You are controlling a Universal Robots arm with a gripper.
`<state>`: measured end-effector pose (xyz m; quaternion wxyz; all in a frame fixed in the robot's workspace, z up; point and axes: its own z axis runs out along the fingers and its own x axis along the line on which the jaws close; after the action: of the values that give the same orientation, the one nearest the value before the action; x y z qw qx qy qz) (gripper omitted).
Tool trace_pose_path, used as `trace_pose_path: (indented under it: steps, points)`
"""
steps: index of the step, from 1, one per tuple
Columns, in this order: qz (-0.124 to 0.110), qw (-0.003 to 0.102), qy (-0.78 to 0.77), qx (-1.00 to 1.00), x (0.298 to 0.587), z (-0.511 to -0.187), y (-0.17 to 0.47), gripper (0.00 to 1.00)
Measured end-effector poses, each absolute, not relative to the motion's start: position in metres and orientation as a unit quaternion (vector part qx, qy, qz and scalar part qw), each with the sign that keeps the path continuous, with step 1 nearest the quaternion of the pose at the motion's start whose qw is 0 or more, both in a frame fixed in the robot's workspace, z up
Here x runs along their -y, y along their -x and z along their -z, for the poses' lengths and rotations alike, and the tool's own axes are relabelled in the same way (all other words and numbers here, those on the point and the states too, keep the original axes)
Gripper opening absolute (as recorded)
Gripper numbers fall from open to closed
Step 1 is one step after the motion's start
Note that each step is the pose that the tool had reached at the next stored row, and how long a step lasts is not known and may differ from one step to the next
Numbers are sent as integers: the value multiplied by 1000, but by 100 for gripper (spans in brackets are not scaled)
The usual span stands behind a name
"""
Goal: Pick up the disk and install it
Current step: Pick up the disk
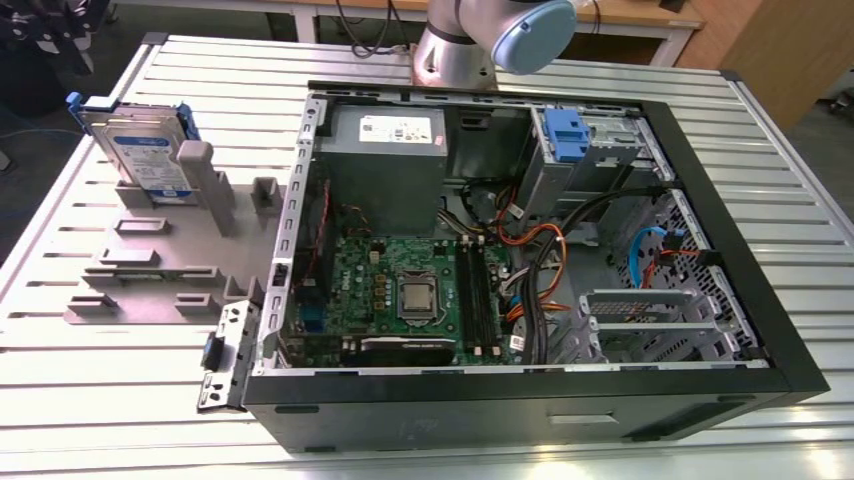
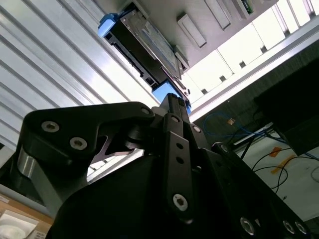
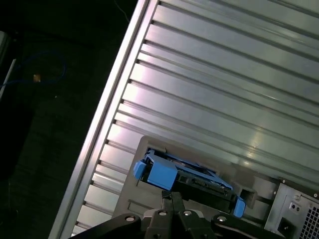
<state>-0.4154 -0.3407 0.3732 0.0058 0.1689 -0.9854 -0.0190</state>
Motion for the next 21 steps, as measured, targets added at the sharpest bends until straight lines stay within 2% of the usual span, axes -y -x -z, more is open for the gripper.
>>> trace_pose_path:
  steps: [21]
  points:
    - [19,6,-201,979,341,-373,415,11]
